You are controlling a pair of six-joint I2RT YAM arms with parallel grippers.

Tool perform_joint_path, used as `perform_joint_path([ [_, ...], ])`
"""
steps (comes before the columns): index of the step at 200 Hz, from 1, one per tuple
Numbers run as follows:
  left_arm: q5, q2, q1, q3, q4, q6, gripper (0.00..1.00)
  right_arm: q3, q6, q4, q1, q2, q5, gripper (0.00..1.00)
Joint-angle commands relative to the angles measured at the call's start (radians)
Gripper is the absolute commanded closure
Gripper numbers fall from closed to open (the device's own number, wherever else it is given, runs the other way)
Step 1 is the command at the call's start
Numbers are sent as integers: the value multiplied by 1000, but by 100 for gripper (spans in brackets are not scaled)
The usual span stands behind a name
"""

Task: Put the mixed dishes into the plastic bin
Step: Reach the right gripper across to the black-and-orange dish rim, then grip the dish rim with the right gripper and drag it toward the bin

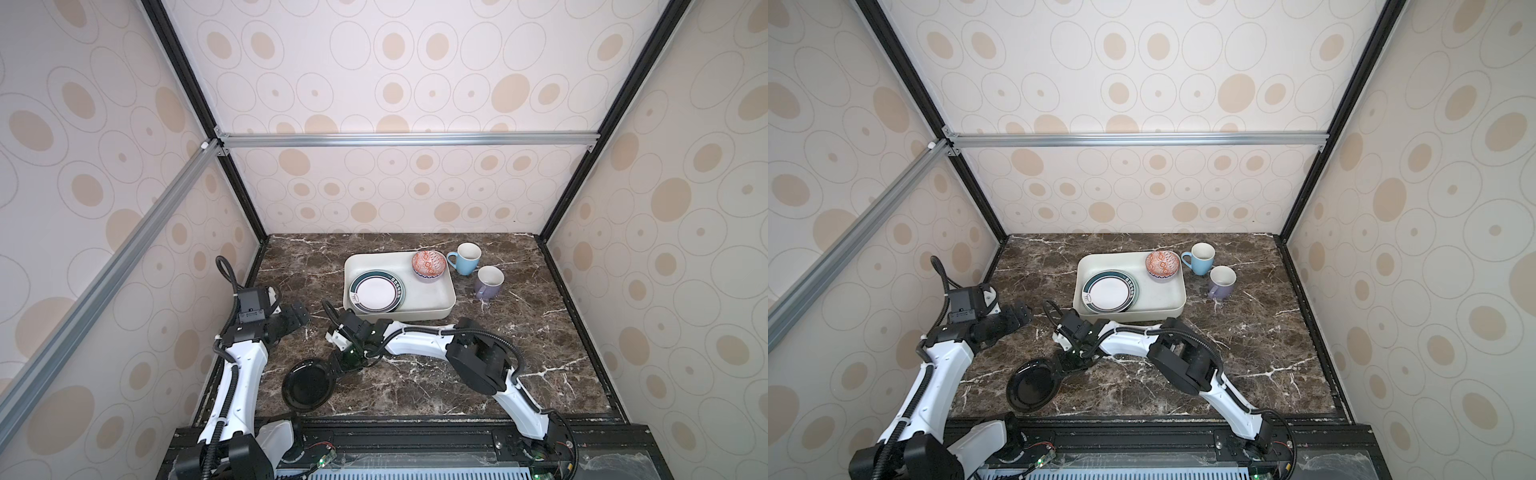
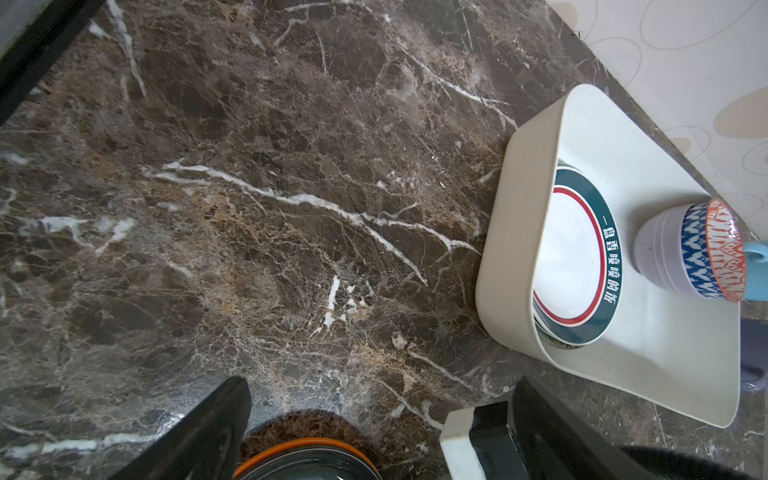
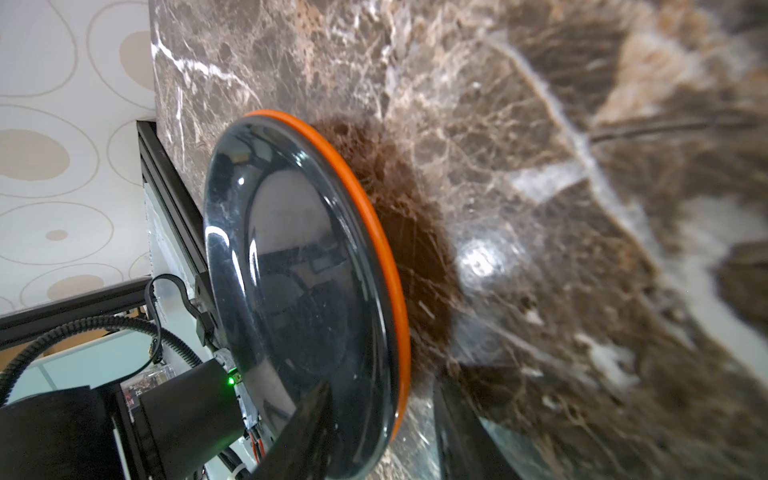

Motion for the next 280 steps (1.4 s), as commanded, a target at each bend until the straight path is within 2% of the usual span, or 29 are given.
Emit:
perform_joint_path([
  [1,18,-12,8,-13,22,13,1,32,-7,-75,19,47,33,61],
  [45,21,-28,9,-37,39,7,1,79,-20,-137,26,69,62,64],
  [107,21,-36,10,-51,50,7,1,113,-23,-194,26,91,110,75],
  [178,19,-43,10,-60,70,0,1,114,-7,-189,15,90,101,88],
  [280,16,-36,14,-60,81,-5,1,23,24,-126,-33,50,105,93],
])
